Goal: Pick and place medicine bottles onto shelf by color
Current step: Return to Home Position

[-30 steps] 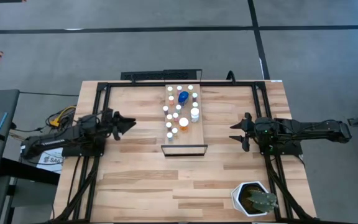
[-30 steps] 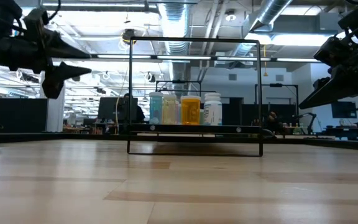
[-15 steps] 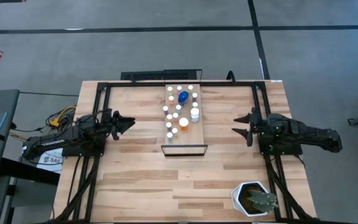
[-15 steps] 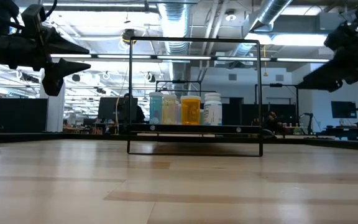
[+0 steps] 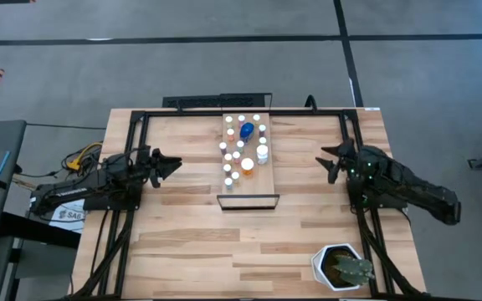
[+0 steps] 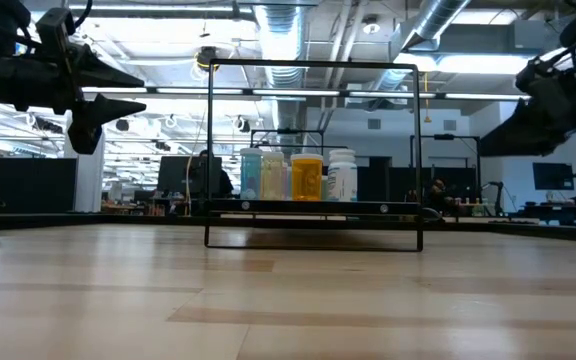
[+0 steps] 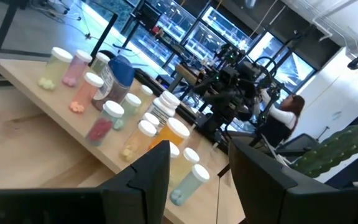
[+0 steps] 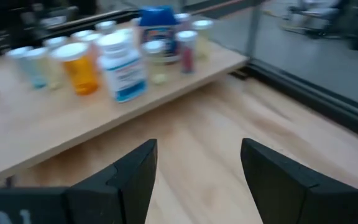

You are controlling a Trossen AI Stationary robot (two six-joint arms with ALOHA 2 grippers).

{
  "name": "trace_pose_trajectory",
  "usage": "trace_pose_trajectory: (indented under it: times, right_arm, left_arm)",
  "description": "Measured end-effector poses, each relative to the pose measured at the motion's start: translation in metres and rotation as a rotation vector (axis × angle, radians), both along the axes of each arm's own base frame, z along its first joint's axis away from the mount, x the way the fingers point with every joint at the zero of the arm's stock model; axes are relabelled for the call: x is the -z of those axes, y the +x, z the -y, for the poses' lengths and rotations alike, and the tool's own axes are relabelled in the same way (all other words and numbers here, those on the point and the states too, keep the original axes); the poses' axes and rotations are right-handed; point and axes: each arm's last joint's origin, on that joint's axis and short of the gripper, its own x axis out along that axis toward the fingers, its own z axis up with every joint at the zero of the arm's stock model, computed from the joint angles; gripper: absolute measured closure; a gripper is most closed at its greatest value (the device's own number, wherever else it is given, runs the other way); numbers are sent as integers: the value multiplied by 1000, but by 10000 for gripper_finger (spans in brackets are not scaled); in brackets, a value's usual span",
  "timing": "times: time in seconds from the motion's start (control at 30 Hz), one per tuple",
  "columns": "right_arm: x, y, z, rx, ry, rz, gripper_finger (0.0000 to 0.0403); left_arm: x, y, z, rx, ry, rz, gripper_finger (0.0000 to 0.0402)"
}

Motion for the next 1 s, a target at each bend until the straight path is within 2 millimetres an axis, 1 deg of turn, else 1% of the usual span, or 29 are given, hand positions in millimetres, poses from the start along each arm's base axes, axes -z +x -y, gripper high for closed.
trace_pose_trajectory:
  times: [0.3,0.5,0.7,1.0]
  right_arm:
    - [0,-11,17,255,1,-2,147]
    - [0,-18,24,381,1,-2,147]
    - [0,-21,27,432,1,-2,147]
    - [0,-21,27,433,1,-3,147]
  left_arm:
    - [0,0,-1,-6,0,0,250]
    - [0,0,-1,-7,0,0,250]
    - [0,0,-1,-7,0,0,250]
    - [0,0,-1,-7,0,0,250]
